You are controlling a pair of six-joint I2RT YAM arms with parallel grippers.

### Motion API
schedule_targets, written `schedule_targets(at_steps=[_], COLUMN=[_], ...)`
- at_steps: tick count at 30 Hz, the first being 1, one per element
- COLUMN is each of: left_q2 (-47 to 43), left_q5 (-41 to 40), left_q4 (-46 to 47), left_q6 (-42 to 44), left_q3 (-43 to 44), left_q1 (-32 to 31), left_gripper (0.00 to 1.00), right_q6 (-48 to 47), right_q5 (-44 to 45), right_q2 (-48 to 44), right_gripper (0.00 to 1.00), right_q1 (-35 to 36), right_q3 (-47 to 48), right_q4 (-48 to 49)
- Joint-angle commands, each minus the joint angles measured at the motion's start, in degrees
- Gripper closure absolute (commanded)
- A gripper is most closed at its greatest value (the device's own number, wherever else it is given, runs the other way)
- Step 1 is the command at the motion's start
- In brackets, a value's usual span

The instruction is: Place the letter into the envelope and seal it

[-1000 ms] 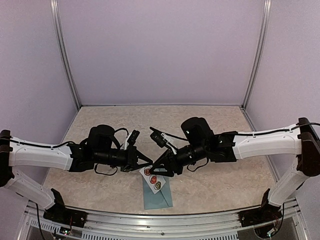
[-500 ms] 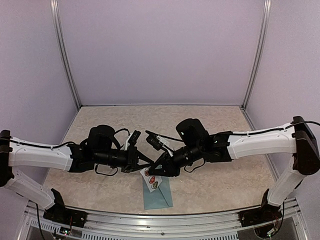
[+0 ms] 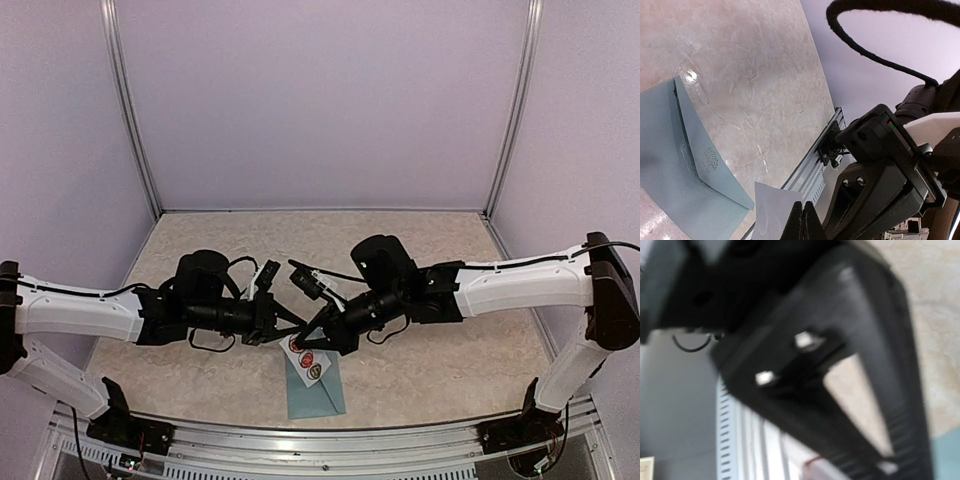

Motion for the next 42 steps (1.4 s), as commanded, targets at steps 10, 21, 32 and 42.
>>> schedule_targets(at_steps=[10,21,32,42], left_q2=[-2.66,-18.49,-23.53,-25.3], left_q5=[-10.07,-12.14,-21.11,-19.86], left_q4=[-6.86,-14.32,-28.8,-27.11], left_q6=[4.67,9.48,15.55,14.69], left_q3=[0.69,-16.22,-13.97,-11.26], left_q1=[2.07,22.4,30.78,27.96], left_gripper=[1.0,1.0,0.23,0.2], right_q6=[8.02,12.27,19.19,21.09], right_q5=[-6.88,13.17,14.17,9.76], right_q2=[-4.64,-2.19,4.38,9.48], right_gripper=[1.0,1.0,1.0,1.0], right_q1=[1.58,0.9,-1.72,-3.33], right_q3=[-4.99,-6.88,-9.19,-9.47], right_q4=[11.12,4.5,9.1,12.88])
